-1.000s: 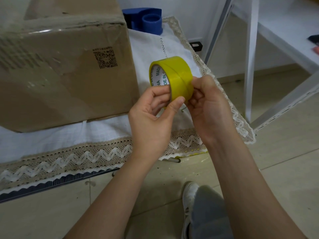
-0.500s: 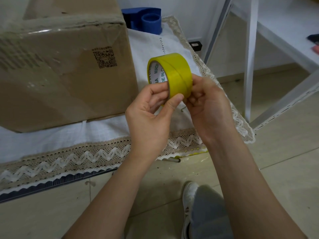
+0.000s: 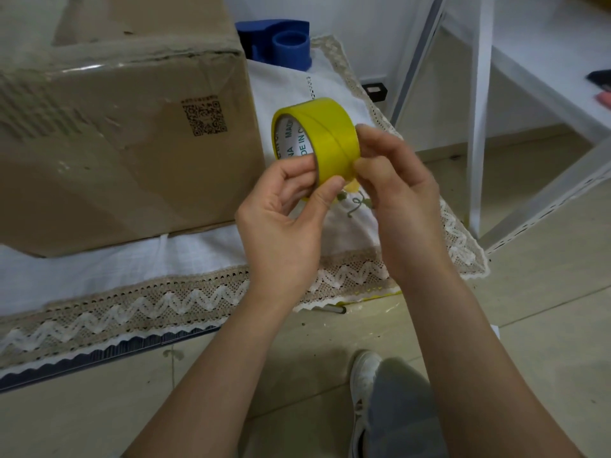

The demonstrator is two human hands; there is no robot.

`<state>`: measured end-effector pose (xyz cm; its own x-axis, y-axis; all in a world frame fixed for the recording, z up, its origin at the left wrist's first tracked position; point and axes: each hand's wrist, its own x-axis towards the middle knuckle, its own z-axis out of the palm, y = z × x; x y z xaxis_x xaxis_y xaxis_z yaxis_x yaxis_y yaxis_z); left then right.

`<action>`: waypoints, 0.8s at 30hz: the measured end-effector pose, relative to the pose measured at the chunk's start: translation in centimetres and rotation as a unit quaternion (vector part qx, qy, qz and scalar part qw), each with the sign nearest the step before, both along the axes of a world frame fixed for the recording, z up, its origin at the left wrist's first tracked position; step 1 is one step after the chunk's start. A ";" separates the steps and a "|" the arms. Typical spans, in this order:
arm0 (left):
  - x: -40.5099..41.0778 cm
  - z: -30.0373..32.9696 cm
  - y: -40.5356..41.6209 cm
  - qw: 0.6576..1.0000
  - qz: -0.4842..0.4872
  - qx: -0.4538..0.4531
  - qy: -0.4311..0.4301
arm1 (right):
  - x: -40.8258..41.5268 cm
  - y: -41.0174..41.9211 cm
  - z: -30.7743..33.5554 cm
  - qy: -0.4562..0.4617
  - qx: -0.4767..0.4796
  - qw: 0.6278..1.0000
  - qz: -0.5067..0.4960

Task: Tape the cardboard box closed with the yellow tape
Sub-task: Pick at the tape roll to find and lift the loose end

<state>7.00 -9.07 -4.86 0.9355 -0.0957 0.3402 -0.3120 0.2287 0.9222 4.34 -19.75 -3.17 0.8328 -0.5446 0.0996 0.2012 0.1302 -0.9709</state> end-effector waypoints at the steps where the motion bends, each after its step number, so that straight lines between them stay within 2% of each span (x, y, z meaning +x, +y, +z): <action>1: 0.1 0.1 0.1 1.000 -0.001 0.001 -0.001 | -0.1 -0.2 0.0 -0.016 -0.047 0.998 -0.023; 6: 0.2 0.1 0.4 1.000 -0.003 0.000 -0.005 | -0.3 -1.4 -0.5 -0.051 -0.292 0.951 -0.085; 11: 0.1 0.3 0.5 1.000 -0.002 0.015 -0.015 | -0.2 -1.9 -0.7 -0.112 -0.437 0.881 -0.144; 17: 0.0 0.1 0.5 0.997 0.019 0.061 -0.033 | 0.1 -1.8 -1.0 -0.107 -0.581 0.775 -0.222; 21: -0.1 -0.1 0.3 0.997 0.022 0.066 -0.034 | 0.4 -1.1 -1.3 -0.075 -0.590 0.770 -0.231; 24: -0.1 -0.1 0.2 0.997 0.018 0.072 -0.032 | 0.5 -1.1 -1.4 -0.051 -0.569 0.794 -0.207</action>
